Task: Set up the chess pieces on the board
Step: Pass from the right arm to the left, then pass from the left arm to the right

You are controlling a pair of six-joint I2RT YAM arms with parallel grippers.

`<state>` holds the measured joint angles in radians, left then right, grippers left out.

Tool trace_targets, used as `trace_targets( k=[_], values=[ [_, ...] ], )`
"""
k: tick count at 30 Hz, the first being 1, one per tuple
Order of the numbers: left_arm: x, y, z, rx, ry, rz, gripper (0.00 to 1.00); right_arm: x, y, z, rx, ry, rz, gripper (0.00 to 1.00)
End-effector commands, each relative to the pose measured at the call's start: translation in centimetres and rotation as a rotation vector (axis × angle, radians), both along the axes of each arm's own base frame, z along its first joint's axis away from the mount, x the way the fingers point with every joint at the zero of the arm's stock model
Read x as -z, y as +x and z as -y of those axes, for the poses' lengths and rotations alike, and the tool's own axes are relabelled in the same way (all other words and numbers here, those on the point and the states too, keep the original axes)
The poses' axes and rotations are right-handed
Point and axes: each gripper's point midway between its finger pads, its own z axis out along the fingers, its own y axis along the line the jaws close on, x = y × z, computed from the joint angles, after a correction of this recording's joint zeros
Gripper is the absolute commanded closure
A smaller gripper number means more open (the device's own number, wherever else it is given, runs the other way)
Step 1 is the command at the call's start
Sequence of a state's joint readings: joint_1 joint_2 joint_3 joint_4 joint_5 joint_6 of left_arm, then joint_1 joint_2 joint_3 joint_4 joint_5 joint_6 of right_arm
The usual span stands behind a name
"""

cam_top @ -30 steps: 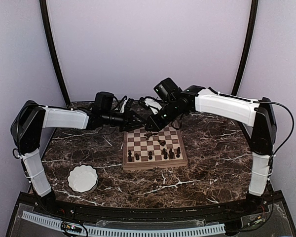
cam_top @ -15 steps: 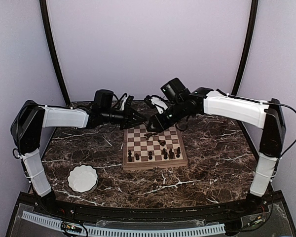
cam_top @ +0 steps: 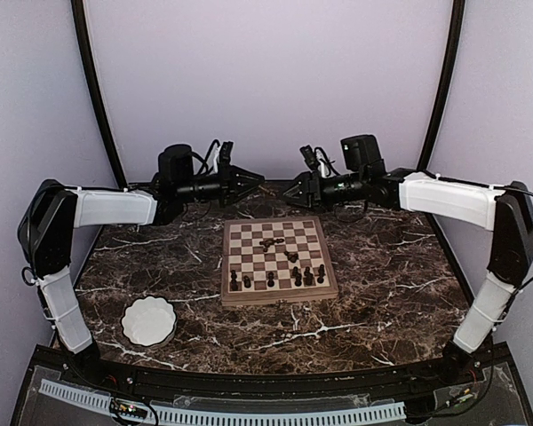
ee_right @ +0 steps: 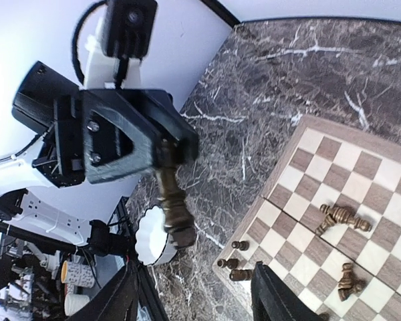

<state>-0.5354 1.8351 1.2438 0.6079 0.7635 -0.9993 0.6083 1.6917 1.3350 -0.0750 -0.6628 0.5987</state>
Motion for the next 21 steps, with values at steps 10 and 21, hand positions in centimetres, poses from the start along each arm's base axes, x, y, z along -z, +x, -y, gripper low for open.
trace_targets(
  k=[10,21],
  values=[
    [-3.7,-1.1,-0.4,0.019,-0.075,0.071,0.94,-3.0,-0.4,-2.6,-0.120,0.173,-0.019,0.49],
    [-3.3,-1.2,0.0,0.028,-0.075,0.056,0.95,-3.8,-0.4,-2.7,-0.121,0.210,-0.005,0.62]
  ],
)
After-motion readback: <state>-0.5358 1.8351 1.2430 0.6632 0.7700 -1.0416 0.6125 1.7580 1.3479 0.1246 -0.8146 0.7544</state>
